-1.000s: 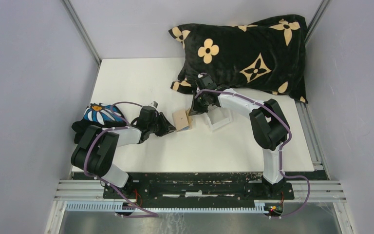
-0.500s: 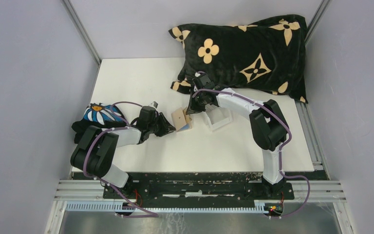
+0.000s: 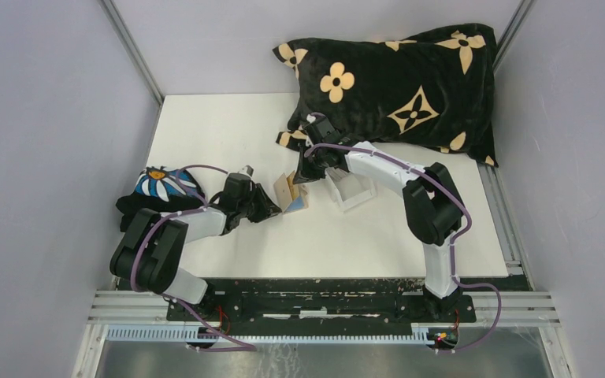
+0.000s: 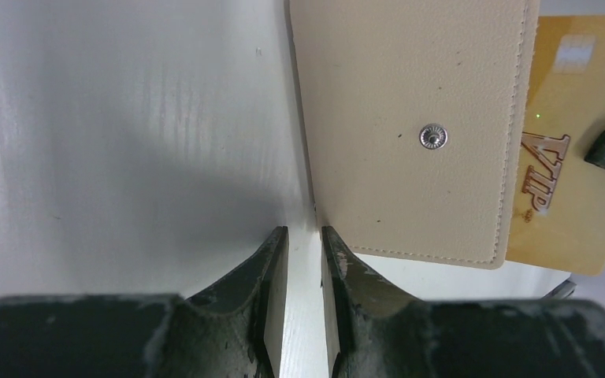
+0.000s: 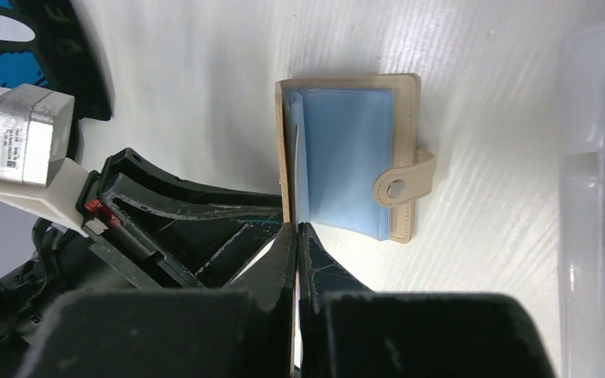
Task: Put the credit cards into the card holder
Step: Open the card holder at the center of the board.
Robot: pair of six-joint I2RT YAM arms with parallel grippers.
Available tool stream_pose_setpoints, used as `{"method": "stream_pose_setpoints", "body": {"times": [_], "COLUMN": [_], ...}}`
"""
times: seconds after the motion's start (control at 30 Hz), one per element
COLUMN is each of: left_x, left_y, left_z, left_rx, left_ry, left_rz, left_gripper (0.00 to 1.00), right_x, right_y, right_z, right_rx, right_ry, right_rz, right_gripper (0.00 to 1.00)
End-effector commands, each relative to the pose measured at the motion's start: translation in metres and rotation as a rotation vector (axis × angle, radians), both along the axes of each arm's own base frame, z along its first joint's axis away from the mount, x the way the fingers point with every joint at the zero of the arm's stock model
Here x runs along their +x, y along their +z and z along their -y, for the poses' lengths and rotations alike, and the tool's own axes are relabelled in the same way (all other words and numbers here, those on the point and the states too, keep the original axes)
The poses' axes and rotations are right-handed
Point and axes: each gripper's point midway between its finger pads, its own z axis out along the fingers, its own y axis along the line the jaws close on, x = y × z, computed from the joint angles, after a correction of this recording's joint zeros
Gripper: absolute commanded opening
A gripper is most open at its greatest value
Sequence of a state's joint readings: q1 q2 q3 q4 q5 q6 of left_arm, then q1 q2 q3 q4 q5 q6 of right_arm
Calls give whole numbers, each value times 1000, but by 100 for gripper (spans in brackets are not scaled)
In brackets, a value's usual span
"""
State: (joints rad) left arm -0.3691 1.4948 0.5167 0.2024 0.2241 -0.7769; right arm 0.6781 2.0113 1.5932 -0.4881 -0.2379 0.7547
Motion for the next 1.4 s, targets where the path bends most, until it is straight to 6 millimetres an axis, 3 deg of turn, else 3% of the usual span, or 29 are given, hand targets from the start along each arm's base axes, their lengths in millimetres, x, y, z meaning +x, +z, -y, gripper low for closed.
{"method": "stream_pose_setpoints", "body": {"times": [0.0,1.03,1.37], "left_x": [-12,-30,-35], "left_y": [-10,-26,-33], "left_z": [-16,-55,-64], "left_rx": [102,312,360], "left_ry": [-14,36,72], "left_rz": [-10,-111,-166], "left_gripper": [29,27,26], "right_x": [4,-18,-22], "right_y": [32,25,8], "right_z": [-18,-61,-69], "right_rx": [59,47,33], "right_ry": [40,182,216], "right_rz": [65,59,32], "right_gripper": [1,1,1]}}
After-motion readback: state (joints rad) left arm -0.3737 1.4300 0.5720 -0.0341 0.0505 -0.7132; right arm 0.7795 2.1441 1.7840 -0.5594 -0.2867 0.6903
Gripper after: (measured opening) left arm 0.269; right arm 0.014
